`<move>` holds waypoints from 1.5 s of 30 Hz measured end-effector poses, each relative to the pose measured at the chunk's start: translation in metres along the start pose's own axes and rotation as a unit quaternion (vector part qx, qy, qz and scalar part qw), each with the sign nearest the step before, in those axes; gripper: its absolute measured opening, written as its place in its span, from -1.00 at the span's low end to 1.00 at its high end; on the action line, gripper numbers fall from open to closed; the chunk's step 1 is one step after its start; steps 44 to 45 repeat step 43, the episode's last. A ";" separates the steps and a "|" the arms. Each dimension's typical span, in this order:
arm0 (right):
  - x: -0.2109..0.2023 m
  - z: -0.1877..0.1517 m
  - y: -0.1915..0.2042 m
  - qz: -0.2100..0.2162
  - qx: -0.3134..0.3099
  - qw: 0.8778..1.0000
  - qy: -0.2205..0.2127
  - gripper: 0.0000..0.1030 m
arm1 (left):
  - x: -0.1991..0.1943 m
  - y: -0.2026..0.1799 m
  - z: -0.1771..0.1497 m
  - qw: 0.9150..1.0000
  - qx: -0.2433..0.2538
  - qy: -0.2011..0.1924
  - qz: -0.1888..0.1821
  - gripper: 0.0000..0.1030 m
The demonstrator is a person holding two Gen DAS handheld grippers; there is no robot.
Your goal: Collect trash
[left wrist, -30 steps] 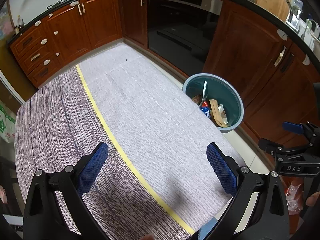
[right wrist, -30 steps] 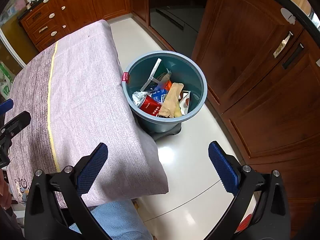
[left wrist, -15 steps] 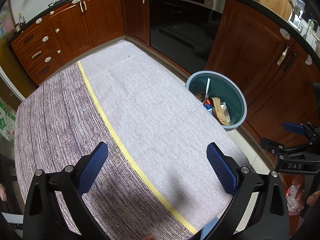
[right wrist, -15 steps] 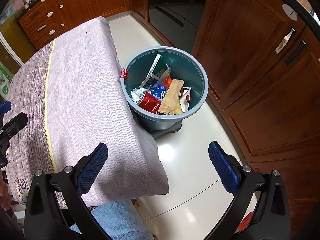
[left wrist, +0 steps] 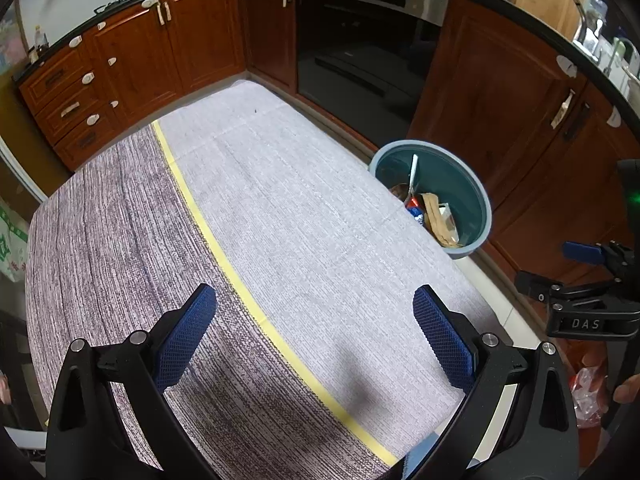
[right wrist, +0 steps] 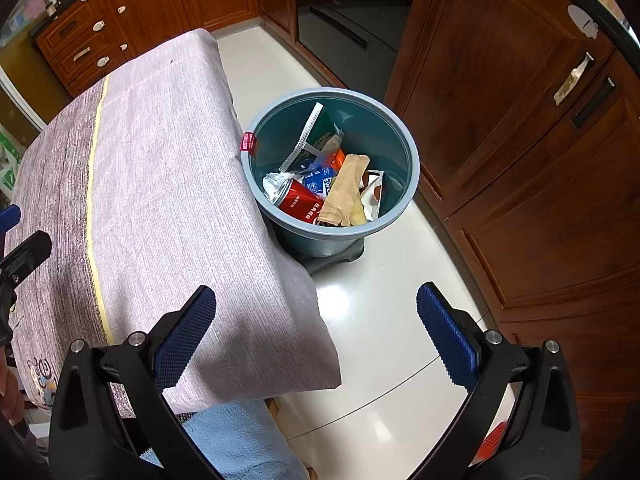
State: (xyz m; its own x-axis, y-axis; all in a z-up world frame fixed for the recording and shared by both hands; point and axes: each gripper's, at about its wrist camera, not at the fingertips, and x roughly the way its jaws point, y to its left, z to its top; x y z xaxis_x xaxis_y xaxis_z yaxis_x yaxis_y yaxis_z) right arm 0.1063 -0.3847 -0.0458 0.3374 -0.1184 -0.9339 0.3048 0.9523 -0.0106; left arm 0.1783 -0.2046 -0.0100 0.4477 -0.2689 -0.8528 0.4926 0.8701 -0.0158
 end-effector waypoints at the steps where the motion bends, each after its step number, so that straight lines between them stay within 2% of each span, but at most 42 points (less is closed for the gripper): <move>1: 0.000 0.001 0.000 0.000 0.000 1.000 0.000 0.87 | 0.001 0.001 0.000 1.000 -0.001 0.001 0.000 0.92; 21: 0.004 0.005 0.002 -0.005 -0.001 1.000 0.004 0.87 | 0.008 -0.006 0.000 1.000 0.007 0.010 0.006 0.92; 45: 0.001 0.015 0.006 -0.020 -0.009 1.000 0.004 0.87 | 0.014 0.005 0.001 1.000 -0.002 0.024 0.005 0.92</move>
